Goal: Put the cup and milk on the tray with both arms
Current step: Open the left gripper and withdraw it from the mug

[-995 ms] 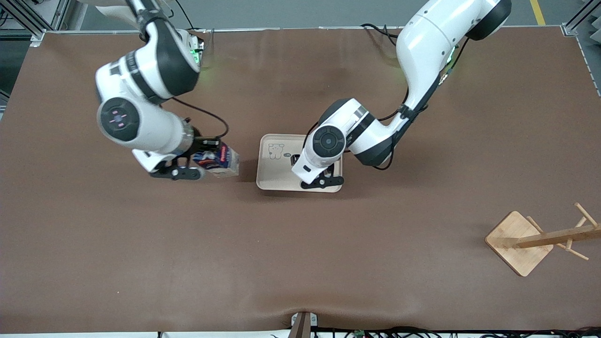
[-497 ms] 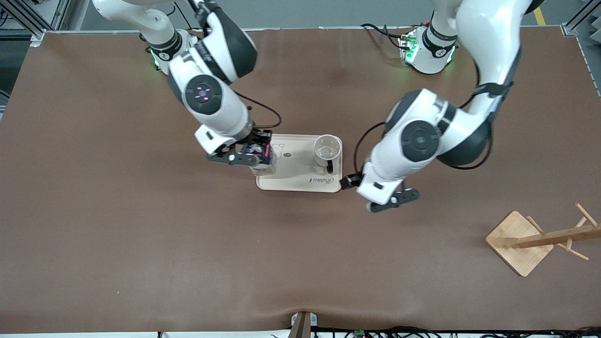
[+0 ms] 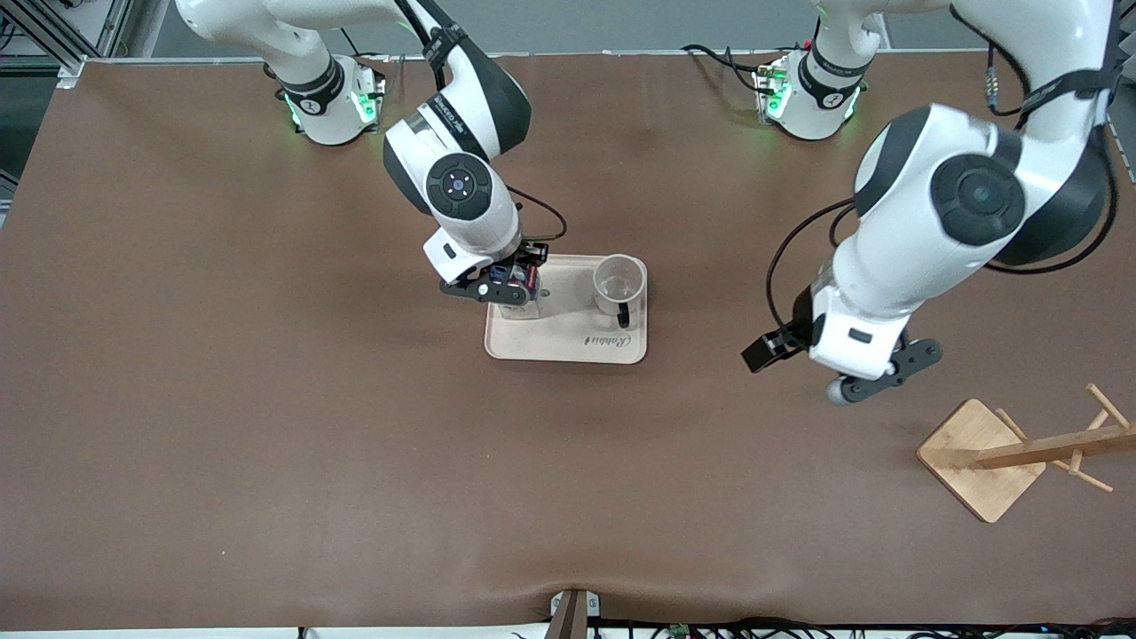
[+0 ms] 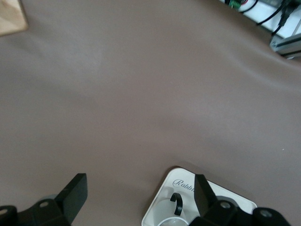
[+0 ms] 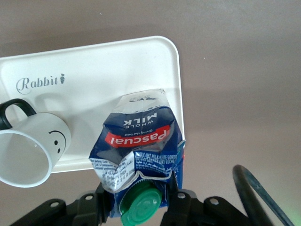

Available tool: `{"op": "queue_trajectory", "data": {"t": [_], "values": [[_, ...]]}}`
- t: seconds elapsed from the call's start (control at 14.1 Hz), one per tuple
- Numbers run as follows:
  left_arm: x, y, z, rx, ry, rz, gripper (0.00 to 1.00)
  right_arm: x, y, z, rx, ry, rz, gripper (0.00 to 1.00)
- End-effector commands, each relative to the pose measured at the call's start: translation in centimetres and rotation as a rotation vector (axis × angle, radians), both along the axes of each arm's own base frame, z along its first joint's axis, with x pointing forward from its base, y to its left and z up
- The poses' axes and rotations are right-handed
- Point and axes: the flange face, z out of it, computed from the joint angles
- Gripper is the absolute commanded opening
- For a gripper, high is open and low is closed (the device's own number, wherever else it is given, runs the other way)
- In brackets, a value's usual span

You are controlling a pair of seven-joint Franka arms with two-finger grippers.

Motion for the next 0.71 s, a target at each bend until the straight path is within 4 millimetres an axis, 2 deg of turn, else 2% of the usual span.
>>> {"op": "queue_trajectory", "data": {"t": [0.0,0.07,0.14,0.21,0.28,0.57,0.64], "values": [[-2.1,2.6,3.8,0.065,-0.006,0.000,1.00,-0.4,-0.1,0.3,-0.008,-0.013,-0.008,0.42],[-2.5,3.4,4.9,0.075,-0.013,-0.025,1.00,-0.4,-0.1,0.4,-0.008,-0.015,-0.009,0.50],[-2.9,4.0,5.8,0.087,-0.016,-0.066,1.00,-0.3,-0.2,0.3,-0.011,-0.016,-0.008,0.72],[-2.9,6.2,6.8,0.098,-0.018,-0.092,1.00,-0.3,-0.3,0.3,-0.017,-0.019,-0.004,1.00],[-2.6,8.3,7.3,0.104,-0.027,-0.126,1.00,-0.3,-0.3,0.5,-0.021,-0.022,-0.001,1.00],[-3.7,12.8,9.8,0.162,-0.054,-0.292,1.00,0.6,-1.0,1.7,-0.022,-0.020,-0.013,1.00],[-4.3,13.7,9.7,0.177,-0.033,-0.327,1.00,0.8,-1.1,2.5,-0.026,-0.015,-0.013,1.00]]}}
